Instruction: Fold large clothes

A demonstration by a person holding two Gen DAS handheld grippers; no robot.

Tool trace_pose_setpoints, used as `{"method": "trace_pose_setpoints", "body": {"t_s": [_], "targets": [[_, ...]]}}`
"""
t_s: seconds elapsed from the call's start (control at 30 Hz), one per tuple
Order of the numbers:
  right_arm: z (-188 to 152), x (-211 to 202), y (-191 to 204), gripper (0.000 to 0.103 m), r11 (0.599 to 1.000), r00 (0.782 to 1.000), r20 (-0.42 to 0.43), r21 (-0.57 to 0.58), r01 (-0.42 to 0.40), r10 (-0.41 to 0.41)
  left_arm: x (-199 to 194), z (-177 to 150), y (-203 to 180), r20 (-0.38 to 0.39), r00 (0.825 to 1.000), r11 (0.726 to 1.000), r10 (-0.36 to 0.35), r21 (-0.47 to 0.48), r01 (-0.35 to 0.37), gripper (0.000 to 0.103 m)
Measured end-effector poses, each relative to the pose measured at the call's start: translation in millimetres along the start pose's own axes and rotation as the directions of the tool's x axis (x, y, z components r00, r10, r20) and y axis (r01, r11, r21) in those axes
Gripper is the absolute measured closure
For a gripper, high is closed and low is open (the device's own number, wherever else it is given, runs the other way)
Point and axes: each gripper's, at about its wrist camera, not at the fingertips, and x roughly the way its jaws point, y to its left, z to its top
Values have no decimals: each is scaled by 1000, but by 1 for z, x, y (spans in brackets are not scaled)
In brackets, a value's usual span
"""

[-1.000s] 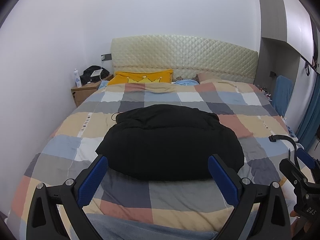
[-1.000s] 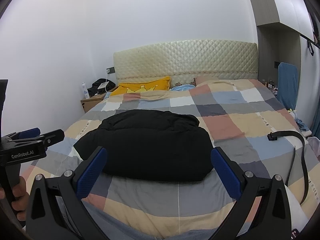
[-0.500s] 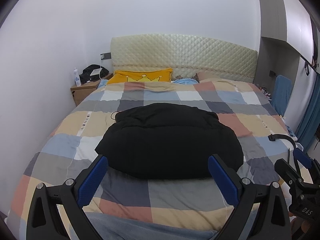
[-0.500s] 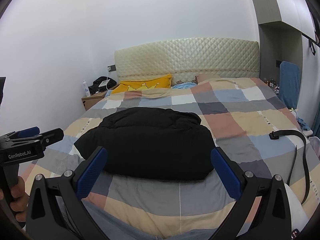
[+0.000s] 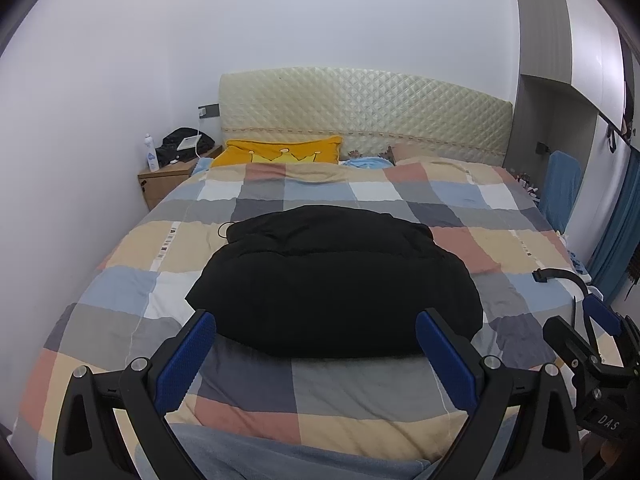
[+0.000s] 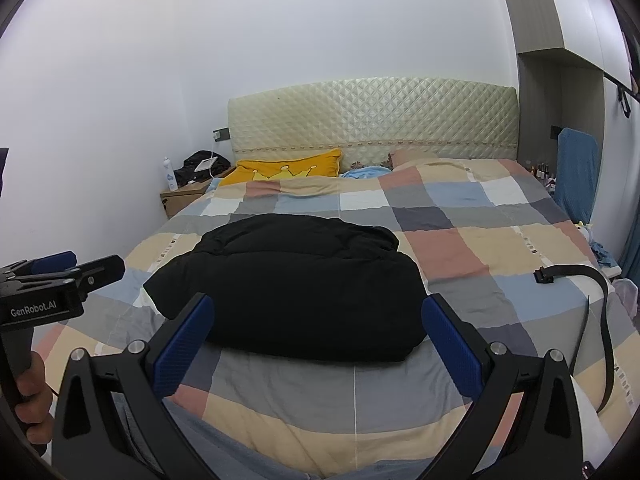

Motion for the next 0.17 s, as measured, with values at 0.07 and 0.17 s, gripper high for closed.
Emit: {"method": "trace_pose_setpoints", "body": {"t_s": [0.07,0.17], "targets": [[0,-1,0,0,1000,1000,4,0,6,-6,-1,0,1,1,1000,1000,0,0,0,2],[-1,-3,0,0,1000,1000,4,7,4,-4,-1,0,0,0,1000,1000,1,0,-1,2]]}}
